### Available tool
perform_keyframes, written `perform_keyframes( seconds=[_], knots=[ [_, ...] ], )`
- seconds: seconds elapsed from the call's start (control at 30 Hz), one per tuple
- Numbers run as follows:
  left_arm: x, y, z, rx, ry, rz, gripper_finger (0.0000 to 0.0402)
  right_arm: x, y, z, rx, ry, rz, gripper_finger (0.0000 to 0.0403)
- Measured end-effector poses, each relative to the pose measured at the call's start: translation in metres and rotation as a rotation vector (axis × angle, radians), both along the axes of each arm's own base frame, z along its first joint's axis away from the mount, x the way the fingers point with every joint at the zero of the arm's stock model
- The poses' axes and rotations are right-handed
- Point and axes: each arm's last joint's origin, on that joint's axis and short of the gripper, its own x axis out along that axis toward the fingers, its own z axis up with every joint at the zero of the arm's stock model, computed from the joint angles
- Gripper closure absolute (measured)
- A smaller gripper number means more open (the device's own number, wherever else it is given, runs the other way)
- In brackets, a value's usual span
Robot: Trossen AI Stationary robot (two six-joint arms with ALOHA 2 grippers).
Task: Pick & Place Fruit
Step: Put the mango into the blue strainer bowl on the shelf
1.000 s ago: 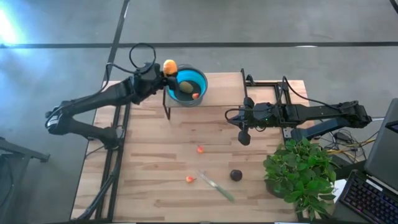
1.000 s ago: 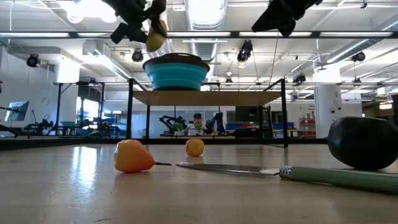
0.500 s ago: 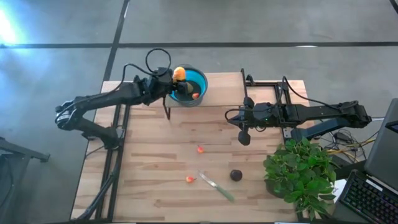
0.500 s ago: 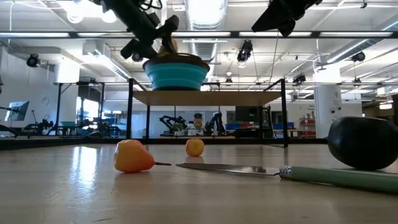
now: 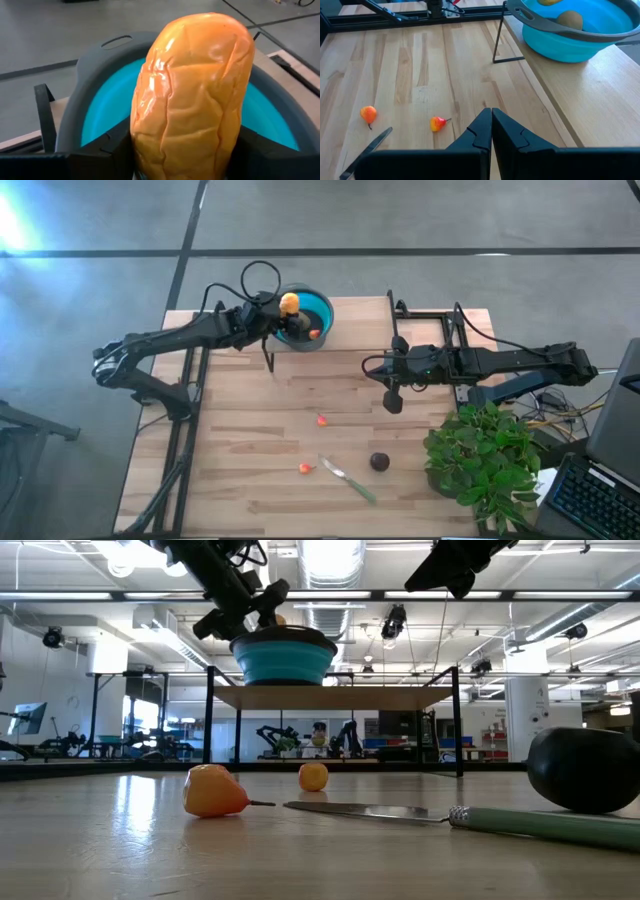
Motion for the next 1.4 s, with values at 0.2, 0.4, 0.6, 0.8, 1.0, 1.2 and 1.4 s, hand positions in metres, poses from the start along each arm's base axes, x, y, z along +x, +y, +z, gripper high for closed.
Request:
perform_keyframes(
  seconds=[0.2,0.4,0.6,0.8,1.0,1.2,1.4],
  knots=[
    [-0.0003,-0.0001,-0.0005,0.022,0.039,-0.021,0.0160,0.0000,0.0000,-0.0001,-0.003,0.001,0.002,0.0394],
    [-0.0003,-0.0001,-0.0006,0.022,0.040,-0.021,0.0156,0.0000,0.0000,-0.0001,-0.006,0.002,0.004,0.0394],
    [-0.0005,-0.0001,-0.0008,0.031,0.056,-0.029,0.0145,0.0000,0.0000,-0.0002,-0.006,0.002,0.004,0.0394],
    [-0.0006,-0.0001,-0.0008,0.031,0.057,-0.028,0.0135,-0.0001,0.0000,-0.0002,-0.005,0.002,0.003,0.0394],
    [-0.0010,0.0006,-0.0010,0.031,0.061,-0.026,0.0127,0.0000,0.0000,-0.0004,-0.003,0.002,0.003,0.0394],
    [-0.0019,0.0018,-0.0010,0.042,0.074,-0.018,0.0112,0.0000,0.0000,-0.0004,-0.003,0.002,0.002,0.0394],
    [-0.0034,0.0043,-0.0013,0.046,0.082,-0.008,0.0103,0.0000,0.0000,-0.0004,-0.003,0.002,0.002,0.0394]
  ],
)
